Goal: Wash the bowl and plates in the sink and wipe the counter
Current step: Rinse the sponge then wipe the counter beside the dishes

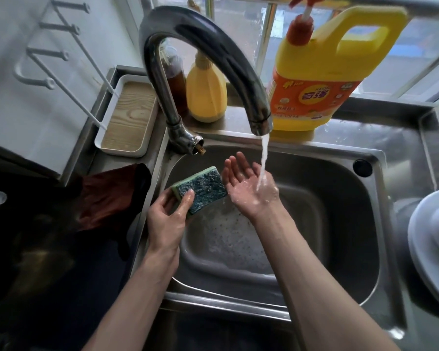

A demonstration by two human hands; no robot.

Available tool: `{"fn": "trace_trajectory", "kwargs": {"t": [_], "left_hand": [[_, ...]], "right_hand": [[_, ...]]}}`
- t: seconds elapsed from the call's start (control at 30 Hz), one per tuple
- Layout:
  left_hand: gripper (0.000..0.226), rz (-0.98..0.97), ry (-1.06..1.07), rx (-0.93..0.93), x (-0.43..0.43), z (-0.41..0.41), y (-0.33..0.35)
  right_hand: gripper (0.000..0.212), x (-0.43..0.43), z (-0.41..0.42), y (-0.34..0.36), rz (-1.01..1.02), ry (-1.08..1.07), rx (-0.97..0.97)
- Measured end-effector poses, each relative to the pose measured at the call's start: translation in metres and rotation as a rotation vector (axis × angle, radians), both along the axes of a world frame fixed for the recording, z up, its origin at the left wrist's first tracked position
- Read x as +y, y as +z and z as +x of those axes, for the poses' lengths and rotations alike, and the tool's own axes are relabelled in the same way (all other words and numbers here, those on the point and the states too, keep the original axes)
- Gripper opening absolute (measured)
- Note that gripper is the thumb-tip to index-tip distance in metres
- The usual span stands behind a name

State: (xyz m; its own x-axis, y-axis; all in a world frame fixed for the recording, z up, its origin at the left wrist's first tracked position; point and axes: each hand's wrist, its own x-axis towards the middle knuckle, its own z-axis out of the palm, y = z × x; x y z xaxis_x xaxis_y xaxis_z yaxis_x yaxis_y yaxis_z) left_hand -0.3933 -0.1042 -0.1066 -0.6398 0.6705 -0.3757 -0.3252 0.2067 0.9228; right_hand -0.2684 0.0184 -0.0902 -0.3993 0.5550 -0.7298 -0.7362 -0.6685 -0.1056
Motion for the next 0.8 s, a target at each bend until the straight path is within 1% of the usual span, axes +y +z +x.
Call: {"fn": "trace_trajectory", "kwargs": {"t": [0.17, 0.2, 0.23, 0.27, 0.3, 0.33, 0.37, 0.4, 0.43, 0.47, 0.57, 0.63, 0.7, 0.77, 0.8], "left_hand": [[0.037, -0.016, -0.054, -0.056, 0.01, 0.016, -0.002], [0.035, -0.019, -0.057, -0.065, 0.013, 0.02, -0.003], [0.031, -0.022, -0.056, -0.086, 0.016, 0.024, -0.002], [0.026, -0.026, -0.072, -0.106, 0.019, 0.028, -0.002], [0.024, -0.025, -0.092, -0.133, 0.023, 0.033, 0.0], [0.025, -0.026, -0.117, -0.148, 0.026, 0.036, 0.0], [0.026, -0.019, -0.136, -0.168, 0.031, 0.038, 0.0], [0.025, -0.017, -0.158, -0.18, 0.037, 0.04, 0.0], [0.025, -0.014, -0.181, -0.205, 0.042, 0.043, 0.0], [0.026, -0.022, -0.215, -0.212, 0.048, 0.046, 0.001], [0.034, -0.087, -0.335, -0.26, 0.06, 0.06, 0.002], [0.033, -0.147, -0.419, -0.258, 0.062, 0.068, 0.002], [0.038, -0.207, -0.463, -0.207, 0.061, 0.072, -0.001], [0.046, -0.26, -0.433, -0.139, 0.056, 0.072, 0.0], [0.044, -0.285, -0.408, -0.092, 0.052, 0.071, 0.003]], "right_hand": [[0.039, -0.005, 0.028, 0.007, 0.098, -0.06, 0.033], [0.037, -0.004, 0.032, 0.009, 0.115, -0.086, 0.013], [0.033, -0.004, 0.036, 0.008, 0.148, -0.106, -0.061], [0.029, -0.003, 0.041, 0.008, 0.229, -0.09, -0.214], [0.024, -0.003, 0.046, 0.009, 0.351, -0.016, -0.456], [0.02, -0.005, 0.051, 0.007, 0.499, 0.121, -0.712], [0.019, -0.008, 0.055, 0.005, 0.641, 0.288, -0.903], [0.02, -0.013, 0.059, 0.003, 0.728, 0.433, -0.967], [0.019, -0.017, 0.063, 0.001, 0.762, 0.525, -0.94], [0.016, -0.02, 0.067, -0.001, 0.774, 0.566, -0.906], [0.011, -0.026, 0.084, 0.004, 0.752, 0.474, -0.928], [0.017, -0.029, 0.096, 0.007, 0.679, 0.411, -0.952], [0.024, -0.035, 0.105, 0.006, 0.657, 0.406, -0.978], [0.029, -0.039, 0.111, 0.002, 0.653, 0.414, -0.98], [0.031, -0.041, 0.112, 0.0, 0.665, 0.427, -0.974]]}}
